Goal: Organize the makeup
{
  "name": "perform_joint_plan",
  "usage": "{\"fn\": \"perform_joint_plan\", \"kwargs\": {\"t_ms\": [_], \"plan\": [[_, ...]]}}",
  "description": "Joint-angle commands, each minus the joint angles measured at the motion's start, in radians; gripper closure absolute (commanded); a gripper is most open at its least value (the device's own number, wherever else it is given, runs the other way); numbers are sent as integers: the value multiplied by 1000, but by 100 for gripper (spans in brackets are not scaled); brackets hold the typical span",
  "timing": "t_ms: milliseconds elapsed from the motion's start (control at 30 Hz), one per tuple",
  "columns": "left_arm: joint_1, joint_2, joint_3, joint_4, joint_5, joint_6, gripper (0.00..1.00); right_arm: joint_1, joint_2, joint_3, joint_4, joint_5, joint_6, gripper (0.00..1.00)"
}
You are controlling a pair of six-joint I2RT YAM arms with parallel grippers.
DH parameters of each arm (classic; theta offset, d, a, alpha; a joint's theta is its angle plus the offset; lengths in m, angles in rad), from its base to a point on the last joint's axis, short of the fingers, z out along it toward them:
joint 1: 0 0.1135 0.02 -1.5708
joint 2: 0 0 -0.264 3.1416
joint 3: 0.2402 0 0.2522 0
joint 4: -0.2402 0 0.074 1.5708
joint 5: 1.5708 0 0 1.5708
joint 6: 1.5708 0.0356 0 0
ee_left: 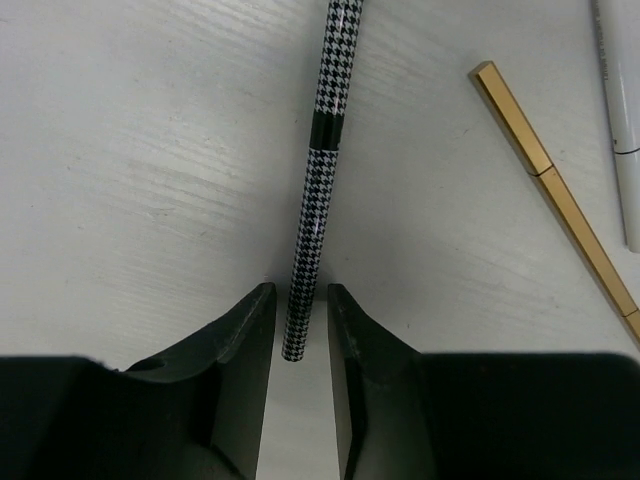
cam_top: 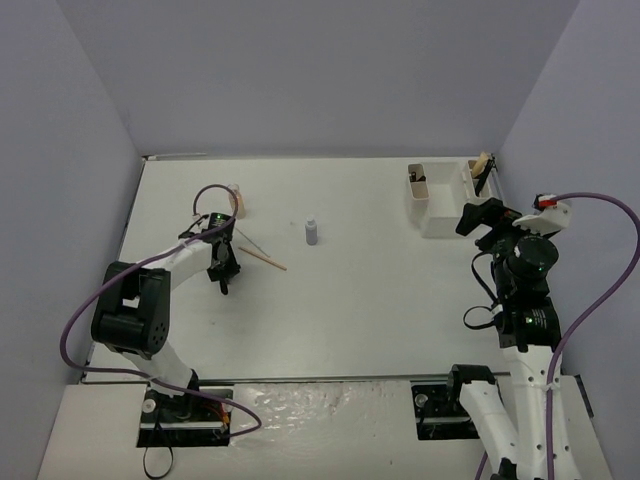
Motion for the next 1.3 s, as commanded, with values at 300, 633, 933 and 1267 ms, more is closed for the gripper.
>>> {"fn": "perform_joint_plan", "kwargs": {"t_ms": [300, 633, 933, 1267], "plan": [[-111, -159, -142, -27, -39, -118, 100, 9, 2, 12, 60, 4, -15, 0], [-237, -512, -155, -55, -21, -44, 100, 38, 63, 98, 62, -336, -32, 0], [-413, -637, -39, 201, 166, 193, 100, 104, 235, 218, 106, -752, 41, 2], [-581, -517, 113, 384, 229, 286, 100, 424, 386, 251, 245, -654, 112, 7]]}}
